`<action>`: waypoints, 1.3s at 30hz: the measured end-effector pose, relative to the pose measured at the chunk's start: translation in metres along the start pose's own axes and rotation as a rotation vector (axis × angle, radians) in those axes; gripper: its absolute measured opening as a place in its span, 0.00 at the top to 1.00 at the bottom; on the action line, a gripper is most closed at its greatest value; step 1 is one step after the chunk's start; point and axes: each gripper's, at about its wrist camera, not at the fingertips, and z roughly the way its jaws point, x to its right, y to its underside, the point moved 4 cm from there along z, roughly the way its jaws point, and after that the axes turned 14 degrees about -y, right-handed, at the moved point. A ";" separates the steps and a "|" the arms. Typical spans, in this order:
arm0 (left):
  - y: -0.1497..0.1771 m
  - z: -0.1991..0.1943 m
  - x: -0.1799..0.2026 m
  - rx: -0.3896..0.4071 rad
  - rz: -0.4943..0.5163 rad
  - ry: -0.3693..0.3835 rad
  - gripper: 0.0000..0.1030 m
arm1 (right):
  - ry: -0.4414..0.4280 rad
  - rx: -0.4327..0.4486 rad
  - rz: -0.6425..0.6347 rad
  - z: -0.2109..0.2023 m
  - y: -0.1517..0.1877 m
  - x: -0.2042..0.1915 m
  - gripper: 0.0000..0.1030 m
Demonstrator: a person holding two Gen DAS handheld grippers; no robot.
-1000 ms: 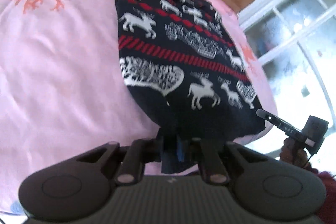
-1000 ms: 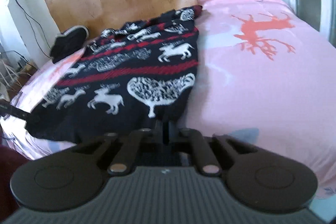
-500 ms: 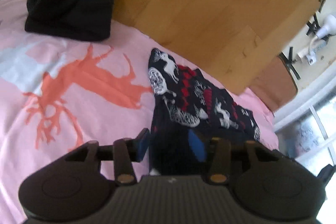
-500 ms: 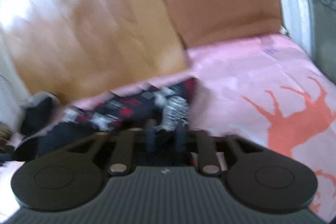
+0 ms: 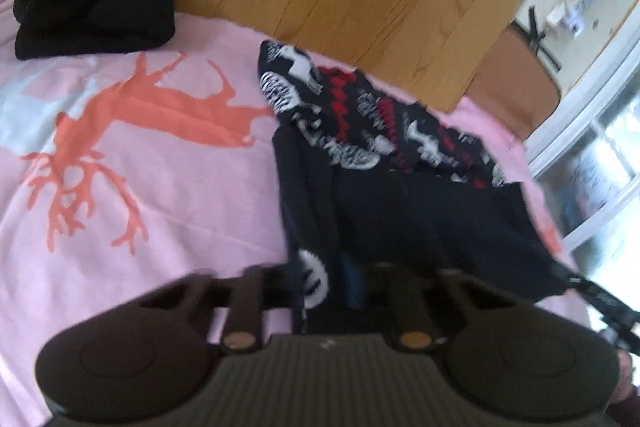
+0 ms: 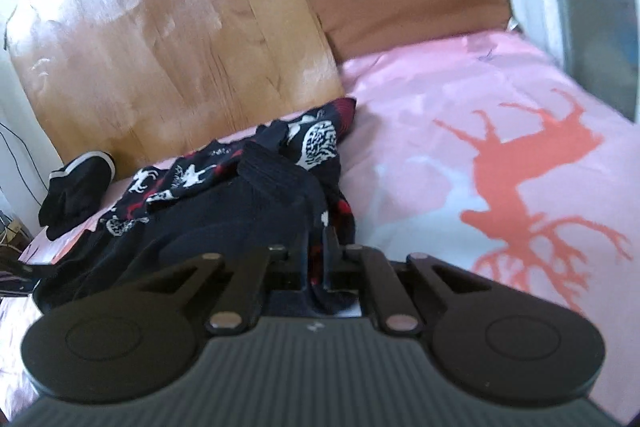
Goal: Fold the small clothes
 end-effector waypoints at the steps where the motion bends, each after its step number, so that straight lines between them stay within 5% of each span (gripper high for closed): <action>1: 0.001 0.000 -0.002 0.002 0.008 -0.007 0.84 | 0.008 0.019 -0.009 -0.011 0.005 -0.003 0.91; 5: 0.001 0.003 -0.008 -0.007 -0.003 -0.012 0.71 | 0.058 -0.019 -0.014 -0.031 0.037 -0.003 0.91; 10: 0.008 -0.016 -0.004 0.057 0.027 -0.012 0.22 | 0.077 0.037 0.013 -0.033 0.025 0.000 0.75; 12: 0.015 -0.029 -0.003 0.101 0.036 -0.002 0.18 | 0.056 0.088 0.002 -0.034 0.012 -0.005 0.73; 16: 0.024 -0.031 0.003 0.089 0.046 0.003 0.27 | -0.018 0.081 -0.074 -0.011 0.002 -0.032 0.72; 17: 0.027 -0.026 0.005 0.072 0.046 -0.003 0.33 | -0.042 0.065 -0.085 -0.002 0.003 -0.039 0.72; 19: 0.031 -0.014 0.008 0.033 0.050 -0.006 0.65 | -0.085 0.027 -0.108 0.023 0.008 -0.052 0.72; 21: 0.033 -0.016 0.011 0.057 0.090 -0.021 0.77 | -0.101 -0.006 -0.122 0.047 0.015 -0.058 0.72; 25: 0.032 -0.033 0.013 0.109 0.222 -0.029 0.83 | -0.053 -0.042 -0.077 0.072 0.023 -0.044 0.72; 29: 0.011 -0.061 -0.012 0.193 0.220 -0.041 0.97 | -0.076 -0.029 -0.018 0.070 0.019 -0.034 0.73; 31: 0.001 -0.071 -0.032 0.234 0.188 -0.112 0.98 | -0.069 -0.029 -0.022 0.071 0.020 -0.036 0.73; 36: 0.007 -0.066 -0.058 0.156 0.079 -0.093 0.97 | -0.037 -0.036 -0.073 0.071 0.025 -0.045 0.72; 38: 0.017 -0.065 -0.050 0.147 0.093 -0.070 0.82 | -0.041 -0.033 -0.064 0.070 0.024 -0.043 0.72; 39: 0.021 -0.065 -0.045 0.141 0.095 -0.048 0.59 | -0.045 -0.030 -0.055 0.071 0.024 -0.042 0.72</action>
